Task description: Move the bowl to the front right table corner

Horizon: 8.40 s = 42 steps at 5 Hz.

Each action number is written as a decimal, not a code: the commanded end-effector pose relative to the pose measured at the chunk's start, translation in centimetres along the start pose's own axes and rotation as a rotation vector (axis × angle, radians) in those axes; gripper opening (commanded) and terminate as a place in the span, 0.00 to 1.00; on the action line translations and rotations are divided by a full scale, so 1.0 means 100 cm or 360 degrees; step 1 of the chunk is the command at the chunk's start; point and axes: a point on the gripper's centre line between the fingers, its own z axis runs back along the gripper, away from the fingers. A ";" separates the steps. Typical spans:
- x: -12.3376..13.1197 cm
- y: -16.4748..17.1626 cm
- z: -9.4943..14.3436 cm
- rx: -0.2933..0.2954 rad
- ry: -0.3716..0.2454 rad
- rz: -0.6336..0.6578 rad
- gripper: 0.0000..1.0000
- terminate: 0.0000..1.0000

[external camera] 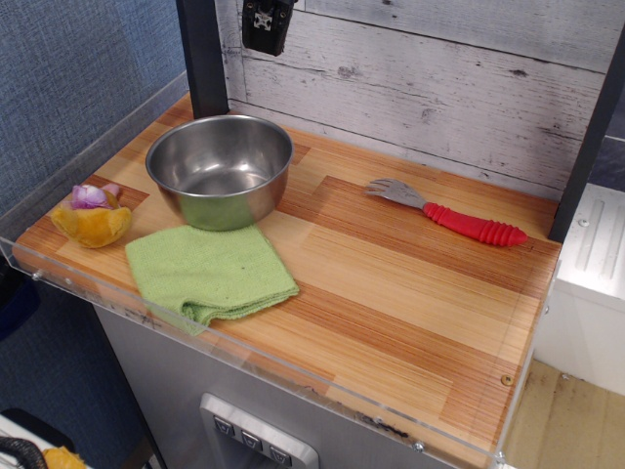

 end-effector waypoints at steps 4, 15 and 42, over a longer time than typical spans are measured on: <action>0.022 0.060 -0.006 0.0261 -0.0043 0.0348 1.00 0.00; 0.030 0.091 -0.121 0.0475 0.0073 0.0329 0.00 0.00; -0.091 0.179 -0.037 -0.0116 0.0413 -0.0586 1.00 0.00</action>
